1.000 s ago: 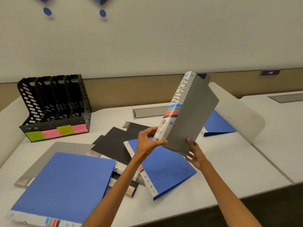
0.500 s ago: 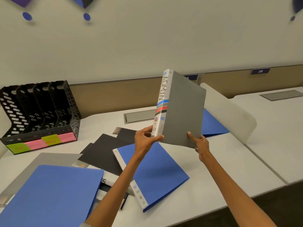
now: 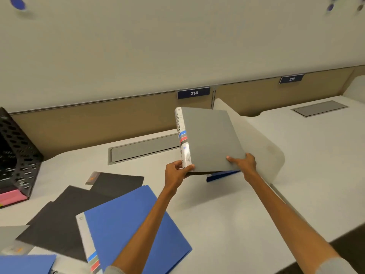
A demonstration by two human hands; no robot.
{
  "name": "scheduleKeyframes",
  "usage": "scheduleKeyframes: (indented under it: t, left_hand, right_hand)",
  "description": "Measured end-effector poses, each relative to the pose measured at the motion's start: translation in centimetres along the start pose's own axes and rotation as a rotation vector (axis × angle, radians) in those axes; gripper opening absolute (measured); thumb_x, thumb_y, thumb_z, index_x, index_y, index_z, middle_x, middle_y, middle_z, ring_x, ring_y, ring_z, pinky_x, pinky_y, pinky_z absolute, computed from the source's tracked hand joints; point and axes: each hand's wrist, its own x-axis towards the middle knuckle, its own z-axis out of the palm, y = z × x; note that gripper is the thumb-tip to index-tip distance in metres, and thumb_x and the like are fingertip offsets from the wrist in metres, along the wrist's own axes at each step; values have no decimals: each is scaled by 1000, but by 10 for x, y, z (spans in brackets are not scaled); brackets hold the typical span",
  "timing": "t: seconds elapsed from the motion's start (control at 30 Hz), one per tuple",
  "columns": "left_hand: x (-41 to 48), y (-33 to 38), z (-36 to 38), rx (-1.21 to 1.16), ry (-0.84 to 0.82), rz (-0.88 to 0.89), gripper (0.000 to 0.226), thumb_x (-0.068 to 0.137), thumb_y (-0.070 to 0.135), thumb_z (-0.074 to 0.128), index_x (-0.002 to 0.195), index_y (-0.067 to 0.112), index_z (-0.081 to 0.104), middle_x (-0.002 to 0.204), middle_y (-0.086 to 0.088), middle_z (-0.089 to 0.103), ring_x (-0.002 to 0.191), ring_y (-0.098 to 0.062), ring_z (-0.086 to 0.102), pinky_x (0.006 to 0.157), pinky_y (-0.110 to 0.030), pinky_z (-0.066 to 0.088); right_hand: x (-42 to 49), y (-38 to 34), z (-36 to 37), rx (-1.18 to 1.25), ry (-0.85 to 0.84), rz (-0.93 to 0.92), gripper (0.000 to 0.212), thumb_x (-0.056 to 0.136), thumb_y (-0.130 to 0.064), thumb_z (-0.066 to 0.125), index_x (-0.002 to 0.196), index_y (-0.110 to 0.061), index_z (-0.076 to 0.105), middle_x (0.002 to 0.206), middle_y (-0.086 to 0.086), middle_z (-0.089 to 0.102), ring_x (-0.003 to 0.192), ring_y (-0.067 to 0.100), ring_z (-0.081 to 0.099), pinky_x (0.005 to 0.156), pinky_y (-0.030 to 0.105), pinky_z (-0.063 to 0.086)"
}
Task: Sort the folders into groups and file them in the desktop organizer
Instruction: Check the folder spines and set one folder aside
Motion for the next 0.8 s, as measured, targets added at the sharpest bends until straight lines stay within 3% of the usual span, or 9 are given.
scheduleKeyframes:
  t: [0.2,0.37,0.57,0.63,0.73,0.8]
  left_hand:
    - [37,-34,48,11,21,-126,50,82,20,77,123,0,58,120,-13,63,98,-33,68,71,-36,62]
    - [57,-48,67,88,56,-198,48,82,26,77,118,2,58,121,-13,63,95,-30,69,63,-30,60]
    - [70,-71,84,375,40,-205,46,83,32,75,116,4,60,125,-10,62,94,-26,66,62,-33,61]
    - [73,-73,90,410,28,-201,47,82,33,75,117,5,59,125,-9,61,94,-25,65,63,-35,61]
    - [79,-74,97,475,46,-202,48,82,36,75,117,8,60,124,-7,62,95,-25,67,71,-42,61]
    - [83,-75,99,479,80,-198,52,81,38,75,122,11,59,126,-8,61,100,-27,66,76,-46,60]
  right_hand:
    - [59,0,-14,-209,29,-26,78,63,-32,91,123,-1,54,121,15,63,111,34,60,91,39,53]
    - [87,4,-10,-450,52,-55,76,66,-40,87,123,-3,52,123,17,58,117,35,51,92,49,51]
    - [92,19,8,-886,32,-148,49,82,-28,67,129,-16,55,144,18,37,137,36,23,107,61,21]
    - [96,29,19,-934,-31,-172,48,83,-29,66,129,-19,57,145,15,38,139,34,24,109,65,13]
    - [98,39,34,-788,-205,-202,51,88,-38,63,134,-19,53,144,11,44,126,30,47,106,54,37]
    - [97,46,41,-742,-282,-226,50,92,-40,59,135,-17,52,140,12,48,121,29,52,99,47,46]
